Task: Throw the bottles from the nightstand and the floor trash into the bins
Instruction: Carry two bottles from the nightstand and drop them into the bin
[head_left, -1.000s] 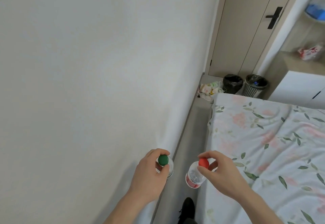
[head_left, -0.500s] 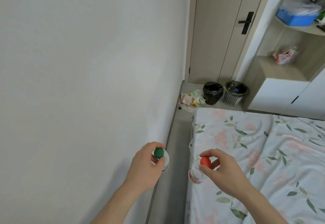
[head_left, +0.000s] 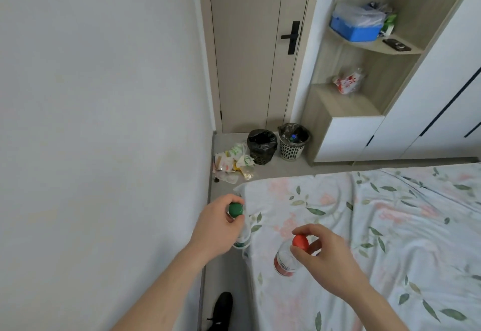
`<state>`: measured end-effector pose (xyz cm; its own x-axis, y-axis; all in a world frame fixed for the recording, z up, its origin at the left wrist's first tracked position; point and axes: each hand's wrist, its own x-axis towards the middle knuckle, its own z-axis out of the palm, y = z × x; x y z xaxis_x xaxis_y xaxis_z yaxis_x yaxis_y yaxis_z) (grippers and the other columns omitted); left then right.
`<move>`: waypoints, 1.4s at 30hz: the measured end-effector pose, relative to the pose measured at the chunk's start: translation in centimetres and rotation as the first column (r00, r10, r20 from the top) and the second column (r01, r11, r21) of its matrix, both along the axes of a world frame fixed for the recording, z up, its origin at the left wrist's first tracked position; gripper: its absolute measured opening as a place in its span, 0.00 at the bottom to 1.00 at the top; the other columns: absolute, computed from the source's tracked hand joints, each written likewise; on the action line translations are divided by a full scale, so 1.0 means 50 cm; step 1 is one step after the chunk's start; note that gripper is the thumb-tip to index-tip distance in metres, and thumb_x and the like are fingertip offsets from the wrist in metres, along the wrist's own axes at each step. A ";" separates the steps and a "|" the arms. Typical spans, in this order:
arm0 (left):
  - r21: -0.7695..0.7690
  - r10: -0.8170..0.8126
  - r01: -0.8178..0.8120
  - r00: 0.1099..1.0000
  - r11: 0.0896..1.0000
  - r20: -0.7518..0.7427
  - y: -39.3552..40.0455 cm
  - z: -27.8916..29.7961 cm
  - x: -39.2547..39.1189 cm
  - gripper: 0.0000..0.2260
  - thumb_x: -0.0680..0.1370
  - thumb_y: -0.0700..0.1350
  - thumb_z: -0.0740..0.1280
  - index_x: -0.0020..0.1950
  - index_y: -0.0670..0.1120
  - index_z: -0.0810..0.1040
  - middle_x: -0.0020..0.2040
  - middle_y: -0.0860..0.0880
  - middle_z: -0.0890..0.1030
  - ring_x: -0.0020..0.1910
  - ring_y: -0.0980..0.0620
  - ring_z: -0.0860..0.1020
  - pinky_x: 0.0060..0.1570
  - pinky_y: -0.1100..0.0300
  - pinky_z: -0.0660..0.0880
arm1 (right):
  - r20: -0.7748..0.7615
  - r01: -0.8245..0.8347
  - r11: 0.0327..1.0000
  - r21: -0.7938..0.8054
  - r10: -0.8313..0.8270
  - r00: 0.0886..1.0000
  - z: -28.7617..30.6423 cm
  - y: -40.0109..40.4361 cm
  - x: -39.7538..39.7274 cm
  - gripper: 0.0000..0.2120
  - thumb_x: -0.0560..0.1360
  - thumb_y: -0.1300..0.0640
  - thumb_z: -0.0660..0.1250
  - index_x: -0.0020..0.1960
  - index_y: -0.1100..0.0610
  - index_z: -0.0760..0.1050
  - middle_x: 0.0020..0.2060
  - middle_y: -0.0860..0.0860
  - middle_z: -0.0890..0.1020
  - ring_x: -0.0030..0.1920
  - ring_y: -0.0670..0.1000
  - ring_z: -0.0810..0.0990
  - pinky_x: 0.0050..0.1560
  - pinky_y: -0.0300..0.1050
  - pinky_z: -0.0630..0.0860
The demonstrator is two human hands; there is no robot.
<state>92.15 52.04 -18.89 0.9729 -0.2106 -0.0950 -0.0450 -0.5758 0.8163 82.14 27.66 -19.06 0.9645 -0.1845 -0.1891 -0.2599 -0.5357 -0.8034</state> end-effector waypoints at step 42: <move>0.245 -0.466 0.475 0.879 0.845 -0.100 -0.340 -0.054 1.458 0.09 0.75 0.46 0.68 0.52 0.59 0.78 0.34 0.55 0.77 0.26 0.57 0.74 0.33 0.61 0.70 | -0.089 0.494 0.869 -0.004 -0.492 0.866 -0.052 -0.231 1.192 0.10 0.72 0.56 0.77 0.47 0.42 0.81 0.44 0.40 0.83 0.42 0.41 0.82 0.38 0.32 0.75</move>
<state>165.02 35.07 -21.61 0.7583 -0.6061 -0.2402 -0.3377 -0.6803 0.6505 141.73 16.12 -21.66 0.7291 -0.6276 -0.2732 -0.5531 -0.3050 -0.7753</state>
